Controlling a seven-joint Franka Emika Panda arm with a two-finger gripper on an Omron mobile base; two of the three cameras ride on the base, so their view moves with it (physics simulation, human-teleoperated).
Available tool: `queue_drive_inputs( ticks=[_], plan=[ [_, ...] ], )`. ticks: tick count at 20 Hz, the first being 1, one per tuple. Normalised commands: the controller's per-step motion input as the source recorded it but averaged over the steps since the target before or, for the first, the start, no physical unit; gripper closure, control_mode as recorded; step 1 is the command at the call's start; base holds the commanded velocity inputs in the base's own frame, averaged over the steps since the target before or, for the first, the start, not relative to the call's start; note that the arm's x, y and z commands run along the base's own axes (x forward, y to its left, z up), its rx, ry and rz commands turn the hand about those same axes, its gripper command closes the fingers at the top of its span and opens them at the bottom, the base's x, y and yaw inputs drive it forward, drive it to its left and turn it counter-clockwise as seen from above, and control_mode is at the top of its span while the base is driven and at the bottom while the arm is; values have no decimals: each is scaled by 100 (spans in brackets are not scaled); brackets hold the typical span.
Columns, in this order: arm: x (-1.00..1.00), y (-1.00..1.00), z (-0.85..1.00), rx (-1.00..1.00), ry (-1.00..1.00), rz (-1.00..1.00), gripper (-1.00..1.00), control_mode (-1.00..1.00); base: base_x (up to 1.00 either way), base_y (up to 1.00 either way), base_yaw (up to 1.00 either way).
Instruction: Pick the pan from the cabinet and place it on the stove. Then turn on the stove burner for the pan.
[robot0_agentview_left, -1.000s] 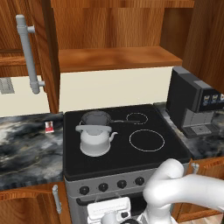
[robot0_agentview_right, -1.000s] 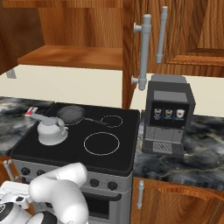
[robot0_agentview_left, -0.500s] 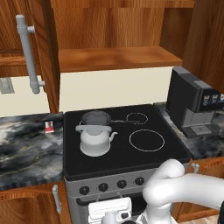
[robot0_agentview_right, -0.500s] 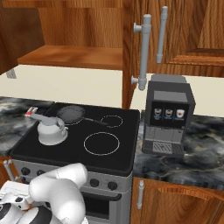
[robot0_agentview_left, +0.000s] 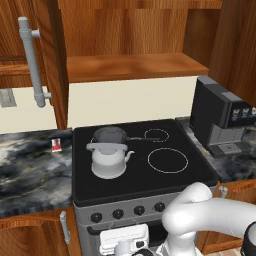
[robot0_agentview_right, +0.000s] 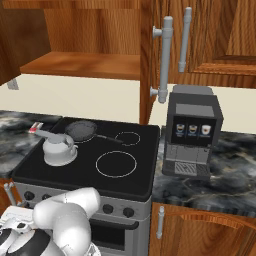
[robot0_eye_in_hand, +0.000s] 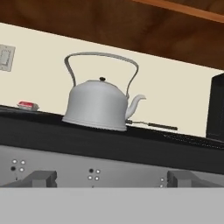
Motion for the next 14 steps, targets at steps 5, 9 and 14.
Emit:
queue_drive_inputs(
  ticks=[5,9,14],
  plan=[
    [5,-10,-10,13,-1,1,-100,-100,0,0,0],
    [5,-2,-11,7,0,0,-100,-100,0,0,0],
    [2,0,-8,1,0,0,-100,-100,0,0,0]
  ],
)
